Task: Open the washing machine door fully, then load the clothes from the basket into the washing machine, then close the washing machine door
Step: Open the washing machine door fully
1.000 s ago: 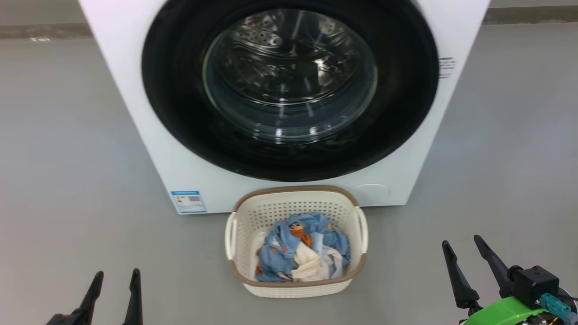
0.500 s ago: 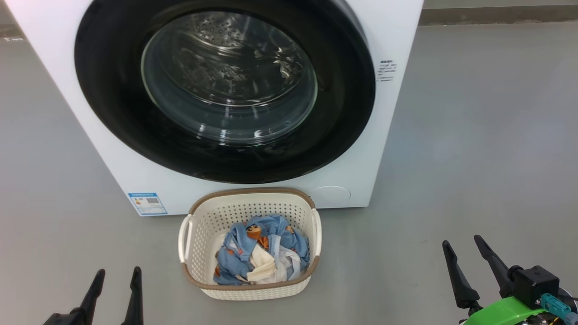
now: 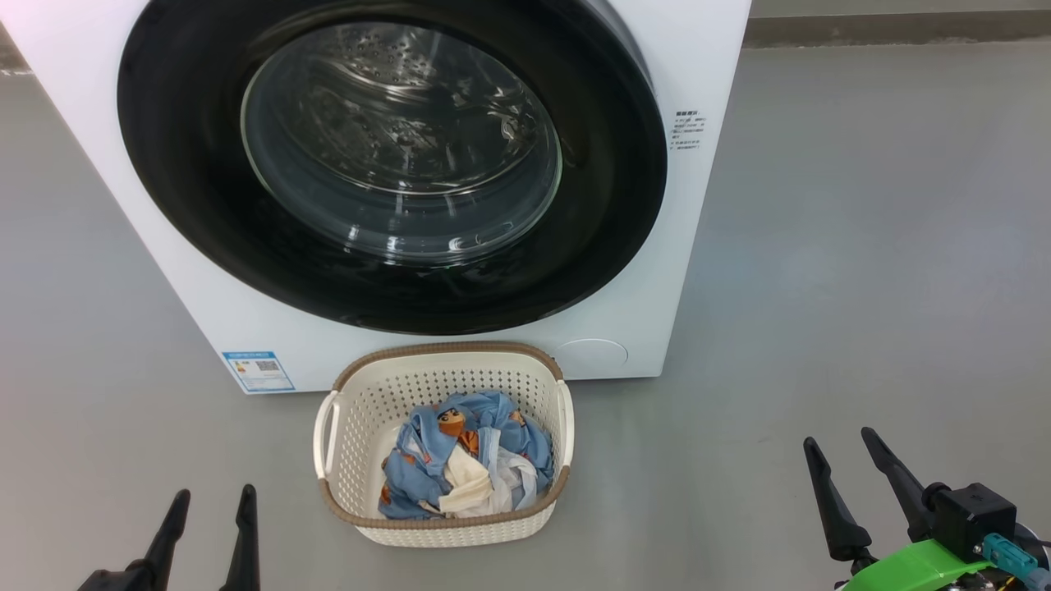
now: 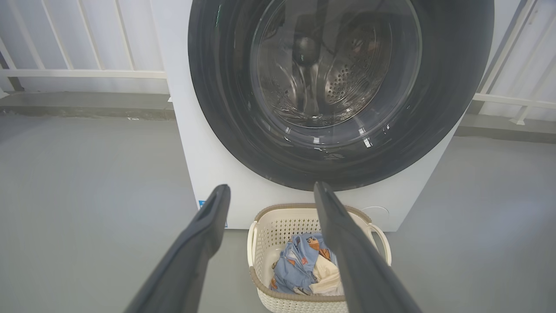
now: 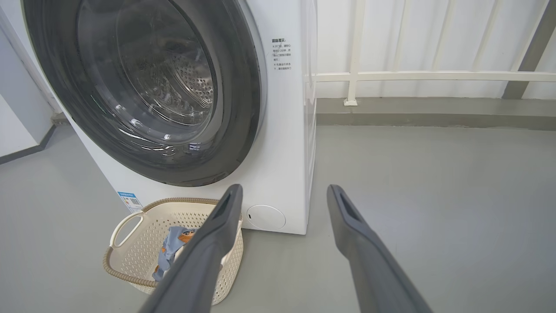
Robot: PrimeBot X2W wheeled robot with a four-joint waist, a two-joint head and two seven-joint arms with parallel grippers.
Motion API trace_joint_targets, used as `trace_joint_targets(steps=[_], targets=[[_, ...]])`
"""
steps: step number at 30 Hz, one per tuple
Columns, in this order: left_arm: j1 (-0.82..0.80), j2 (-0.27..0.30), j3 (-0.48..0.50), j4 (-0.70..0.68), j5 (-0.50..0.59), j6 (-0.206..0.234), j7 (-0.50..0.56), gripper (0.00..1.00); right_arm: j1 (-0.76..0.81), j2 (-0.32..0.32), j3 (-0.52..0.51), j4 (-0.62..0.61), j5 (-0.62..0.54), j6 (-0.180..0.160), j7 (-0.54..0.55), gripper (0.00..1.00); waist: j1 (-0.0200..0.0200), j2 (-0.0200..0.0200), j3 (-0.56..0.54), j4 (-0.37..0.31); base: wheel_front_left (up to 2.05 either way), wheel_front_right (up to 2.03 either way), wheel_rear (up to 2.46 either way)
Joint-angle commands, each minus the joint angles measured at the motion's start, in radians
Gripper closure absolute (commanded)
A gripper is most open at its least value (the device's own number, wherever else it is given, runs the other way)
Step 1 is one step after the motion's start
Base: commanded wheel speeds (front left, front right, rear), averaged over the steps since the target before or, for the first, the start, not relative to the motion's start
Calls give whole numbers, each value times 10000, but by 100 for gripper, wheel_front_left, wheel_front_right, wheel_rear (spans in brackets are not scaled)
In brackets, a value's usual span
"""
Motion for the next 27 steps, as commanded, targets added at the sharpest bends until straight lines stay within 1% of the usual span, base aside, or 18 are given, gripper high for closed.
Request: trace_joint_targets(steps=[1,16,17,18,19,20,27], targets=[[-245,127,352,-263,-91,90,-138,0,-239,-78,236,-250,-95,-11,-124,0,0,0,5,-3,0,0,0],[-248,127,301,-179,-90,66,-138,0,-204,-92,291,-414,-94,-11,-124,0,0,0,-44,9,0,0,0],[-247,127,294,-175,-90,63,-138,0,-208,-95,300,-404,-96,-11,-124,18,0,0,-48,9,0,0,0],[-248,127,287,-172,-87,60,-138,0,-212,-97,304,-397,-96,-11,-124,65,0,0,-50,11,0,0,0],[-251,127,285,-171,-86,57,-138,0,-219,-96,303,-395,-92,-11,-124,95,0,0,-51,12,0,0,0],[-256,127,288,-173,-84,54,-138,0,-225,-96,304,-397,-84,-11,-124,100,0,0,-49,15,0,0,0],[-264,127,304,-211,-60,44,-138,0,-227,-121,364,-358,-27,-11,-124,100,0,0,-55,26,0,0,0]])
